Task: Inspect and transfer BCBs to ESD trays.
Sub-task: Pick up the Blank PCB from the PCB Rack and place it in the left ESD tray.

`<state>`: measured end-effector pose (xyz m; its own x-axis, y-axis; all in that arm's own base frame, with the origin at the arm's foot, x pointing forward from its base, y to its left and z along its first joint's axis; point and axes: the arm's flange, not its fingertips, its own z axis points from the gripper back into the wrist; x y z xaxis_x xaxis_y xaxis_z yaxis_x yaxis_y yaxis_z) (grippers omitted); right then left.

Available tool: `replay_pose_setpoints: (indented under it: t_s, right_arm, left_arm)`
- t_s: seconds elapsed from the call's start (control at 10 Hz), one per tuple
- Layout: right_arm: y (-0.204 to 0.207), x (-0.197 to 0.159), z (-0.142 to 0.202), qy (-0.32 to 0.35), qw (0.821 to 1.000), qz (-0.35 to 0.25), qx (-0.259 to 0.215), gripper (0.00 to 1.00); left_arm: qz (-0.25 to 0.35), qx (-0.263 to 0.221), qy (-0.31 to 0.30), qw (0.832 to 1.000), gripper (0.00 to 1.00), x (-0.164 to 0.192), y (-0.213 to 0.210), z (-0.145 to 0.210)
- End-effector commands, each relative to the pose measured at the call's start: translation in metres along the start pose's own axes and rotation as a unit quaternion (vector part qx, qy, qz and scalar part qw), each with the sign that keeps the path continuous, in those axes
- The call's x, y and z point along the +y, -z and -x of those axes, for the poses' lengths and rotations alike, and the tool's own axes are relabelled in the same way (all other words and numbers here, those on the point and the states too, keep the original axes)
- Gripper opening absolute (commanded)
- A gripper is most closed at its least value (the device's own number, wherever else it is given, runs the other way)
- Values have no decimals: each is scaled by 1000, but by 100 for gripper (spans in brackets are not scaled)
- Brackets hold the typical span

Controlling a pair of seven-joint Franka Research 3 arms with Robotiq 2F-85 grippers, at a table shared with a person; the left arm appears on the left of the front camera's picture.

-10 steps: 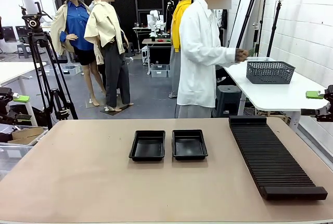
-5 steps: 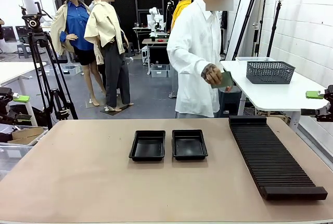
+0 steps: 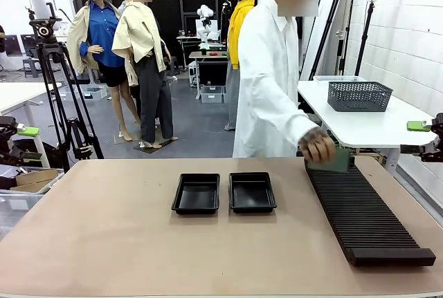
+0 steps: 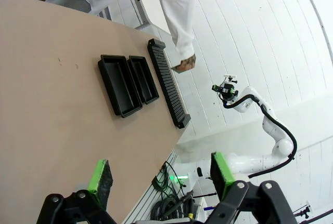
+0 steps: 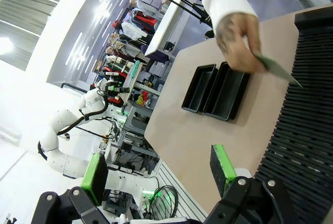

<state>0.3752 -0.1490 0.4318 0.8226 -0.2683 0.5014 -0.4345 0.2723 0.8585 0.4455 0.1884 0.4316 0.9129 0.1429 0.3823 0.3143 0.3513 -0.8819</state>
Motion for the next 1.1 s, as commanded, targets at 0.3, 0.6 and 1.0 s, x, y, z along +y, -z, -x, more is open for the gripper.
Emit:
replay_pose_setpoints:
  t_s: [0.3,0.6,1.0]
  right_arm:
    - [1,0,2,1,1000,-5,-2,100]
    - [1,0,2,1,1000,-5,-2,100]
    - [1,0,2,1,1000,-5,-2,100]
  left_arm:
    - [-2,-4,-3,1000,100,-3,-1,1]
    - [-2,-4,-3,1000,100,-3,-1,1]
    - [-2,-4,-3,1000,100,-3,-1,1]
